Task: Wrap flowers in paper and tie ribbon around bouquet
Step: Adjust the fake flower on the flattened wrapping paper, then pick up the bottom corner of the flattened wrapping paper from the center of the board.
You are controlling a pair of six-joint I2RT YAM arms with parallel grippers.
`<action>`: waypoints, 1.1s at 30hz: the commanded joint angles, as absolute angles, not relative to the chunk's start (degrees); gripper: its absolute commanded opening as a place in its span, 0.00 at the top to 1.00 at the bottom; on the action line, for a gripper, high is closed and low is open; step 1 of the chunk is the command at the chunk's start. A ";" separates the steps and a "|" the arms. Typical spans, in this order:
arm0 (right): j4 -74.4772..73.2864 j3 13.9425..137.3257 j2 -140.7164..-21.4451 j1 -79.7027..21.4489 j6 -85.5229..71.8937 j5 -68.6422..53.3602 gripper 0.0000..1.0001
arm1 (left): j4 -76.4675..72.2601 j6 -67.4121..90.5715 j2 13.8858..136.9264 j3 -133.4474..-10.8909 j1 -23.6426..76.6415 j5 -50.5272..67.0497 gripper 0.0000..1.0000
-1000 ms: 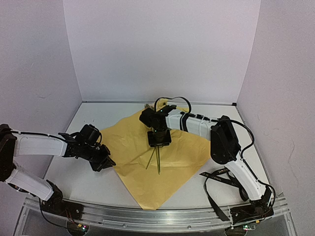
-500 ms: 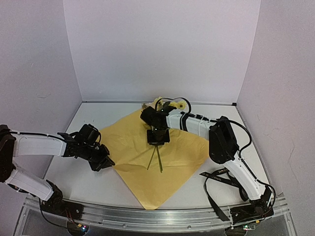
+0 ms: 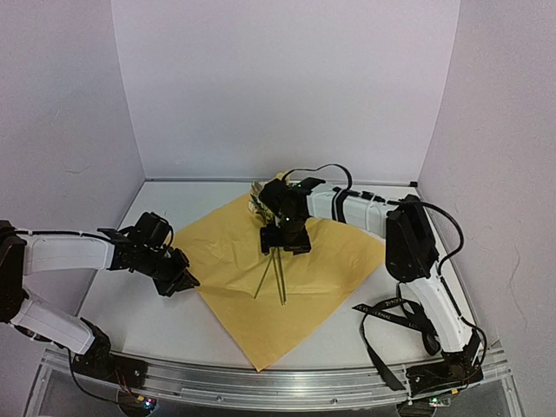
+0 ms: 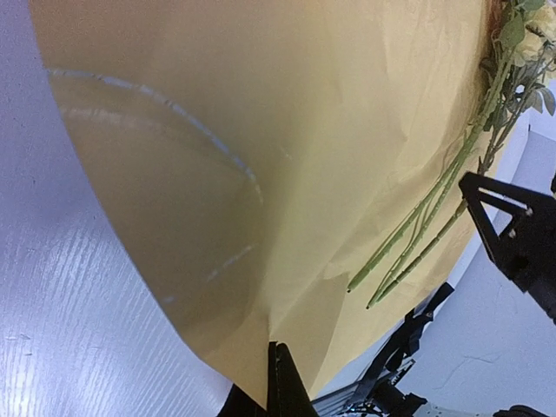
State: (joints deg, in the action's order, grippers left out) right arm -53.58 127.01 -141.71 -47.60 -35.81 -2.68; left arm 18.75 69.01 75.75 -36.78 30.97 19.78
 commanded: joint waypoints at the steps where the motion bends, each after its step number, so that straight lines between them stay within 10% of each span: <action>1: -52.35 119.56 -127.44 -48.66 -28.68 -4.02 0.11 | 20.75 67.79 74.54 -39.61 29.27 23.57 1.00; 19: -5.06 51.49 -85.49 -68.85 15.89 -0.47 0.07 | 22.20 67.15 76.47 -41.65 26.85 30.46 1.00; 33: 12.03 48.49 -96.81 -88.93 35.98 21.12 0.07 | 22.77 66.10 76.41 -41.03 25.74 31.23 1.00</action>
